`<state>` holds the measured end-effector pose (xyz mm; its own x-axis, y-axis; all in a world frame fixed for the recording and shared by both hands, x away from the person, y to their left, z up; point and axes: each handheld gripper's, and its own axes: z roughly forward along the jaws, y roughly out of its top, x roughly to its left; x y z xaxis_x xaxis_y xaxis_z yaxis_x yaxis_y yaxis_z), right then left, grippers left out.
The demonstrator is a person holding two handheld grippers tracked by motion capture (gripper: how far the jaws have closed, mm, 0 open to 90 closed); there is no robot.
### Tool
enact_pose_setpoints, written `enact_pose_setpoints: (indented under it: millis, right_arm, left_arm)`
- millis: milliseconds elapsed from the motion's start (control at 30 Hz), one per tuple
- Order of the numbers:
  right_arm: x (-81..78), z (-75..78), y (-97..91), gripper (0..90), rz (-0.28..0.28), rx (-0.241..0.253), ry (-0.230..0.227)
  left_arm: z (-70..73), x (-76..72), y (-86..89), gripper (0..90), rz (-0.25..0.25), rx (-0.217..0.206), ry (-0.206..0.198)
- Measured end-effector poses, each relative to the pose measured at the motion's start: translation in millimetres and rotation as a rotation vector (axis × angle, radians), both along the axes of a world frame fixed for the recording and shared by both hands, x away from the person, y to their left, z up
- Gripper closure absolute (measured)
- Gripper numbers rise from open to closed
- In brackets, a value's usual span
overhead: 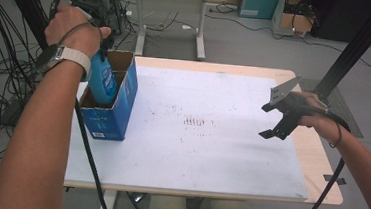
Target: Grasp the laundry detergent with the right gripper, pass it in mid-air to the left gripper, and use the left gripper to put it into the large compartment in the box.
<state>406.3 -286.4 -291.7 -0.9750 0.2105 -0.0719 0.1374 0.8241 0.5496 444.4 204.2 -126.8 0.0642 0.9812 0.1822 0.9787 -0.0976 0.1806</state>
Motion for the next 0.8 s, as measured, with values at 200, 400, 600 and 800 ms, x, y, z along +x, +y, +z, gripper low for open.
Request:
enact_pose_setpoints:
  millis: [200,400,600,800]
  right_arm:
    - [-1.0,-1.3,-0.3,3.8,-0.01,0.006,0.005]
    - [-1.1,-2.7,-2.0,3.8,-0.011,0.0,0.008]
    - [-2.0,-3.2,-2.9,3.8,-0.018,0.004,0.01]
    - [-3.1,-4.6,-3.5,3.8,-0.03,0.0,0.019]
  left_arm:
    - [-13.0,1.2,2.3,38.3,0.006,0.007,0.005]
    - [-29.4,3.7,3.6,38.3,0.01,0.009,0.019]
    - [-42.9,6.0,4.0,38.3,0.004,0.001,0.03]
    - [-52.6,7.0,3.0,38.3,0.002,0.002,0.035]
